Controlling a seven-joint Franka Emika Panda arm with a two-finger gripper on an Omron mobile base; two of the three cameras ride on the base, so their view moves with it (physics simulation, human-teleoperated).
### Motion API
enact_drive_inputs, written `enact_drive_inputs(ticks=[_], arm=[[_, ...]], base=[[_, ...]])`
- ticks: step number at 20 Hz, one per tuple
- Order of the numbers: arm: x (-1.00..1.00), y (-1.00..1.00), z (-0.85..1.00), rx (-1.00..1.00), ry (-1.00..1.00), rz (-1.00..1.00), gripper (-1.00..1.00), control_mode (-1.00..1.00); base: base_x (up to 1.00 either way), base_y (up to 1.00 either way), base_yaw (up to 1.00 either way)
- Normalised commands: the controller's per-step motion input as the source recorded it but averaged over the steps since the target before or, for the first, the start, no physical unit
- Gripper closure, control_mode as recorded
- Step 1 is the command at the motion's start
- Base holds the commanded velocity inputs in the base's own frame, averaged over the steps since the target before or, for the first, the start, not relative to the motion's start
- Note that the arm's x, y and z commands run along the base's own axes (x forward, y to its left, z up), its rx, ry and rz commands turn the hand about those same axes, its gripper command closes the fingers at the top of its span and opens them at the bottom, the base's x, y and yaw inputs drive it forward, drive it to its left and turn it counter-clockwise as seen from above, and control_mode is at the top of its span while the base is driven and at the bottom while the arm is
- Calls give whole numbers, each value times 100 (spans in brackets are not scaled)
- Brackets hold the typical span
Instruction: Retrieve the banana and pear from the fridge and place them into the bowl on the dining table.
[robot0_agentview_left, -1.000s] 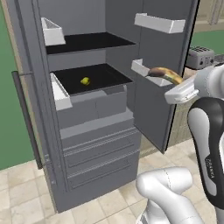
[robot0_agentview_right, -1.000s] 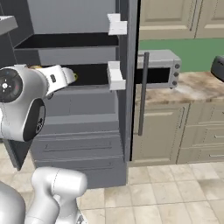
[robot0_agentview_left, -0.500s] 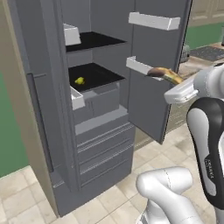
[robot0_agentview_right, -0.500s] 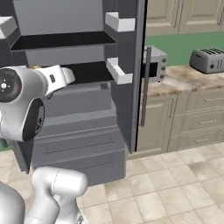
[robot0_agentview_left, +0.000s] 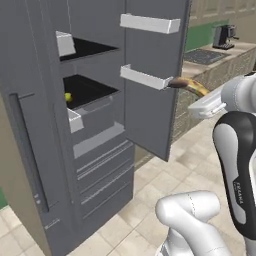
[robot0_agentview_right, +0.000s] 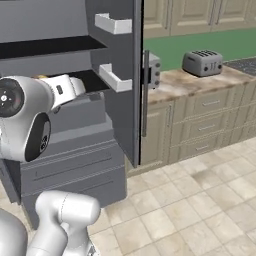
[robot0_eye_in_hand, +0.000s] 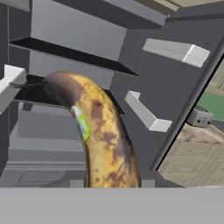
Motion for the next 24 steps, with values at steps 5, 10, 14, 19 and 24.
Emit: enact_drive_inputs(ticks=[5,10,14,19,24], arm=[[0,0,0,0,0,0,100,100],[0,0,0,0,0,0,100,100],[0,0,0,0,0,0,100,100],[0,0,0,0,0,0,100,100],[0,0,0,0,0,0,100,100]], base=[[-10,0,-37],[-24,4,-39],[-19,10,-43],[-10,0,-45],[-12,0,-45]])
